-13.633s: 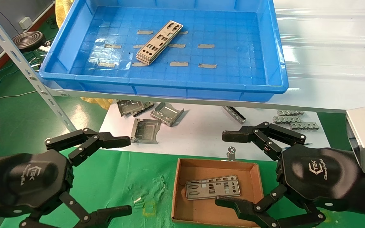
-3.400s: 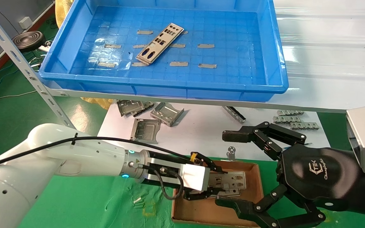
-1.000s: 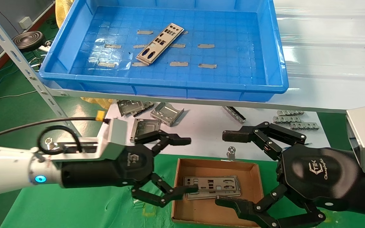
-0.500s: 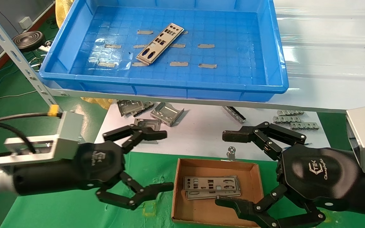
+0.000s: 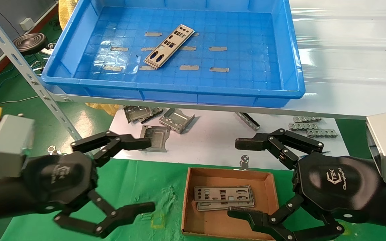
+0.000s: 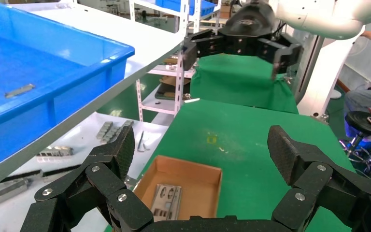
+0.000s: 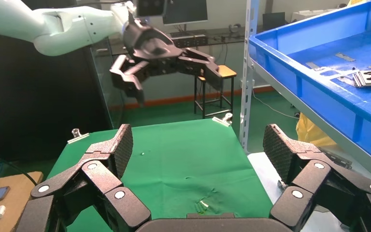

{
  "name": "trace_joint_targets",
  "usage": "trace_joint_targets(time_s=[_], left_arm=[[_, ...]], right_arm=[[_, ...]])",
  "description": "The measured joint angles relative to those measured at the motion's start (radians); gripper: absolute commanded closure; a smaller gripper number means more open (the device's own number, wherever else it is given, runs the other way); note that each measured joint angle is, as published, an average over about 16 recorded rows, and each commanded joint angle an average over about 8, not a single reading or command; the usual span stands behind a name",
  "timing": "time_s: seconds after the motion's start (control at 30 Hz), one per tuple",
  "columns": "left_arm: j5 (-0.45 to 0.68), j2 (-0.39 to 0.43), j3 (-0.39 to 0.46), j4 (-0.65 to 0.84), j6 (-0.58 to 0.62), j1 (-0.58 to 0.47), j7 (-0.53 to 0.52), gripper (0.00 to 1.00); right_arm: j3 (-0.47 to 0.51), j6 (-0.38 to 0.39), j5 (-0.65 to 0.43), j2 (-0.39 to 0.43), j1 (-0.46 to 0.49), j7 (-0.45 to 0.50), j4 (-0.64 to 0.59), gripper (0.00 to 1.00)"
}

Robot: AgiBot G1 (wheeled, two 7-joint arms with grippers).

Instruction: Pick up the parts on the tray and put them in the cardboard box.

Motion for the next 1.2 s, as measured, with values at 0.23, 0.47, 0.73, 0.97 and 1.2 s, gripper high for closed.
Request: trace_joint_targets(time_s=[0.23,0.47,0.73,0.97,1.2], left_arm=[[-0.020,-0.065,-0.057,-0.093,-0.004,0.043,-0.059,0.00],[-0.031,-0.098,-0.086,-0.139,-0.006,0.065,-0.087,0.00],[-0.033,-0.099,-0.087,-0.141,-0.006,0.066,-0.087,0.00],[-0.030,-0.093,-0.081,-0.132,-0.006,0.062,-0.083,0.00],[-0.028,-0.090,-0.078,-0.128,-0.006,0.060,-0.082,0.00]], right_arm=[[0.000,0.000,0.000,0.000,0.000,0.000,0.000,0.00],[0.000,0.000,0.000,0.000,0.000,0.000,0.000,0.00],[0.000,0.000,0.000,0.000,0.000,0.000,0.000,0.00],[0.000,0.000,0.000,0.000,0.000,0.000,0.000,0.00],[0.000,0.000,0.000,0.000,0.000,0.000,0.000,0.00]])
